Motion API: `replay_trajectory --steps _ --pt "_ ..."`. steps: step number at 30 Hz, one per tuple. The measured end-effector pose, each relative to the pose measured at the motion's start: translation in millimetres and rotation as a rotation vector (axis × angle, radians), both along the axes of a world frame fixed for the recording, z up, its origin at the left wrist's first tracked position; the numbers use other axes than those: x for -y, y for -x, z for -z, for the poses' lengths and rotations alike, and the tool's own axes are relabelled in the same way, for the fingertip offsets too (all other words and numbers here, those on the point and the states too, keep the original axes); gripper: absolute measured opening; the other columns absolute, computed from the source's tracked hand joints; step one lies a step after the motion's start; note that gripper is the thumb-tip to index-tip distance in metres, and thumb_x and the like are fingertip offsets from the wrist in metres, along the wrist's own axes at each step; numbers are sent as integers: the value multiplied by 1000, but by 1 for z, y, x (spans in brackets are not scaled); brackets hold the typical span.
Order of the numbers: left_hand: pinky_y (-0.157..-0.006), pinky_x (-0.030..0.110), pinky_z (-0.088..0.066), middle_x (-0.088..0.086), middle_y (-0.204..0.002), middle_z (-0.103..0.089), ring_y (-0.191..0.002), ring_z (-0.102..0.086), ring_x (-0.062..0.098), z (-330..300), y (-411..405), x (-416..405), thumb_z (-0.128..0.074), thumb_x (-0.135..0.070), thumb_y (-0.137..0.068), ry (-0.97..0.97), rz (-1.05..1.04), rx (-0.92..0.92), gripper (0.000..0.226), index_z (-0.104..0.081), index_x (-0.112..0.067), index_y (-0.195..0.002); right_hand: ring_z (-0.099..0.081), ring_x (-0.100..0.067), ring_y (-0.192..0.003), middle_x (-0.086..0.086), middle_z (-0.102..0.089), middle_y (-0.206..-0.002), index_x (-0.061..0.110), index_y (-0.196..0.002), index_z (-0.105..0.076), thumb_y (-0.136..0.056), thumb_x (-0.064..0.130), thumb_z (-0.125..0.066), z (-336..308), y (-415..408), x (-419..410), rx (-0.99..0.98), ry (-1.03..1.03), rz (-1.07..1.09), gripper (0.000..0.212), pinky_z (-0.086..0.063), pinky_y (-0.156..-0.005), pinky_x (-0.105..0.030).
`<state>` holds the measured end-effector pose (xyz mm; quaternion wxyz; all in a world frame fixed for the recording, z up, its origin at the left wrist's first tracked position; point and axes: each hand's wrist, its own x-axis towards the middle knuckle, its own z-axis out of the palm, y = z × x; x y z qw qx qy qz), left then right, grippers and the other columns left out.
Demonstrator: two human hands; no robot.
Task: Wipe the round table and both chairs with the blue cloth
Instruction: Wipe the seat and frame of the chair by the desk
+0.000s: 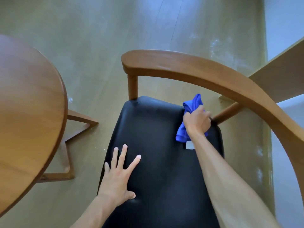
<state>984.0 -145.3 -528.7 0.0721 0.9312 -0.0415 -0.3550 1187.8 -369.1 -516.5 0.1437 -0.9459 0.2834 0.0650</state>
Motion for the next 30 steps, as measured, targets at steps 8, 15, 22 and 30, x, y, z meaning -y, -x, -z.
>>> replay_trajectory --steps 8,15,22,30 --pt "-117 56 -10 -2 -137 58 -132 47 30 3 -3 -8 -74 -55 -68 7 -1 0 126 32 -49 -136 -54 -31 -98 -15 -45 -123 6 -123 -44 -89 28 -59 7 5 -162 35 -46 -636 44 -46 -73 -34" --pt "-117 50 -17 -4 -138 56 -136 42 27 2 0 -5 -76 -58 -63 24 -24 59 129 35 -52 -129 -49 -29 -107 -9 -46 -125 23 -139 -43 -85 26 -63 7 22 7 59 57 -732 57 -46 -75 -37" --pt "-116 54 -17 -3 -140 55 -137 41 29 7 0 -6 -78 -56 -63 43 -17 75 125 16 -51 -145 -55 -40 -98 -18 -48 -115 12 -120 -54 -82 11 -60 10 103 120 113 32 14 39 -44 -80 -41" --pt "-115 55 -17 -2 -143 52 -139 37 30 6 0 -11 -78 -58 -62 45 -2 49 126 15 -48 -147 -57 -29 -71 -9 -59 -96 19 -113 -66 -55 14 -80 -7 206 -23 65 -7 -573 60 -52 -53 -32"
